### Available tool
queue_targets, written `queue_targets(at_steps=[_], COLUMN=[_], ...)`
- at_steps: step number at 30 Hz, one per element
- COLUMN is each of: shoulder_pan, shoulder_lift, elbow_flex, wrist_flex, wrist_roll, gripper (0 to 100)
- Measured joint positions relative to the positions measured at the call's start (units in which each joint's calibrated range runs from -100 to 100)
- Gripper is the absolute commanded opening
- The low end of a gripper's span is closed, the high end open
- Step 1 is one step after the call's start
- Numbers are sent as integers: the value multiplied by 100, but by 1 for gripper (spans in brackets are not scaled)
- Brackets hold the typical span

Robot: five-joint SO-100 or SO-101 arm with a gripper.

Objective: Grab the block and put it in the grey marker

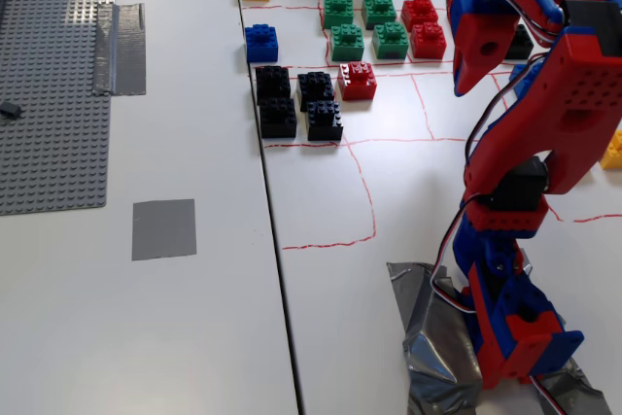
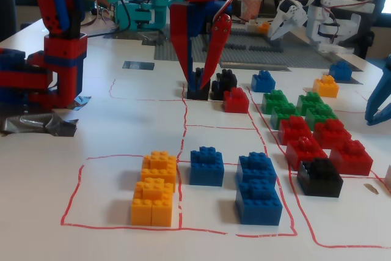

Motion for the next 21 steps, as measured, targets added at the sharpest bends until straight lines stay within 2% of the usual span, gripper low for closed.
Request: queue_targets(at_steps=[5,16,21], shoulder_pan=[29,66,278], shoulder_lift=[8,0,0], elbow_flex=[572,627,536], wrist_flex=[-688,-655,-49], wrist_roll=[98,93,244], gripper=[0,0,0])
